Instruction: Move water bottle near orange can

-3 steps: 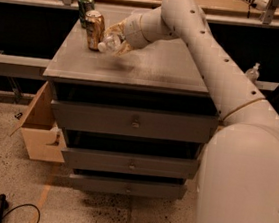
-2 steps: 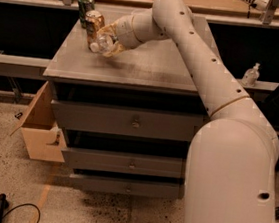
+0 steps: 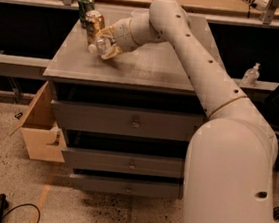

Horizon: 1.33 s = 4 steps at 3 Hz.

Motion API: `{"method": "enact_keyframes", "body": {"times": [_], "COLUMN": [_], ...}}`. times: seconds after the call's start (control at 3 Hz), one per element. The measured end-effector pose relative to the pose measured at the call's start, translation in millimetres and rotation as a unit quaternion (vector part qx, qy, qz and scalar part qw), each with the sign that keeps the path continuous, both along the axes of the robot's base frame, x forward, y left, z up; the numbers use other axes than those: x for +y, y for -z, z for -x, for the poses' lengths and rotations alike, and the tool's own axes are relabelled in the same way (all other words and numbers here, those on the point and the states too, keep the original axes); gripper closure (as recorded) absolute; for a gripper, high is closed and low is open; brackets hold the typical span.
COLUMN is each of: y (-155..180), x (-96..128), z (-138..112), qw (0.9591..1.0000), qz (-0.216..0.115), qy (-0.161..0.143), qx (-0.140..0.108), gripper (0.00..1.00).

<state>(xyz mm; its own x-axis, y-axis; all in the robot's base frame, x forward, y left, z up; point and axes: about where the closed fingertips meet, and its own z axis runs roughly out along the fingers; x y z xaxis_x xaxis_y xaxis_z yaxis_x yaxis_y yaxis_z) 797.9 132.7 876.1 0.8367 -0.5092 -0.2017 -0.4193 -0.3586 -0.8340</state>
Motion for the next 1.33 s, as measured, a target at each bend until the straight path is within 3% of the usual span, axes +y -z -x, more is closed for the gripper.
{"method": "enact_keyframes", "body": {"times": [0.67,1.0,1.33], "y": [1.7,-1.6,-8.2], "x": [4.4,8.9,5.3], "z": [1.0,2.6,0.9], "qw": [0.9997,0.9989,0.9977], "qz": [-0.003,-0.003,-0.005], "qy": [0.006,0.006,0.020], "qx": [0.022,0.045,0.064], "gripper": [0.13,0.00,0.00]}}
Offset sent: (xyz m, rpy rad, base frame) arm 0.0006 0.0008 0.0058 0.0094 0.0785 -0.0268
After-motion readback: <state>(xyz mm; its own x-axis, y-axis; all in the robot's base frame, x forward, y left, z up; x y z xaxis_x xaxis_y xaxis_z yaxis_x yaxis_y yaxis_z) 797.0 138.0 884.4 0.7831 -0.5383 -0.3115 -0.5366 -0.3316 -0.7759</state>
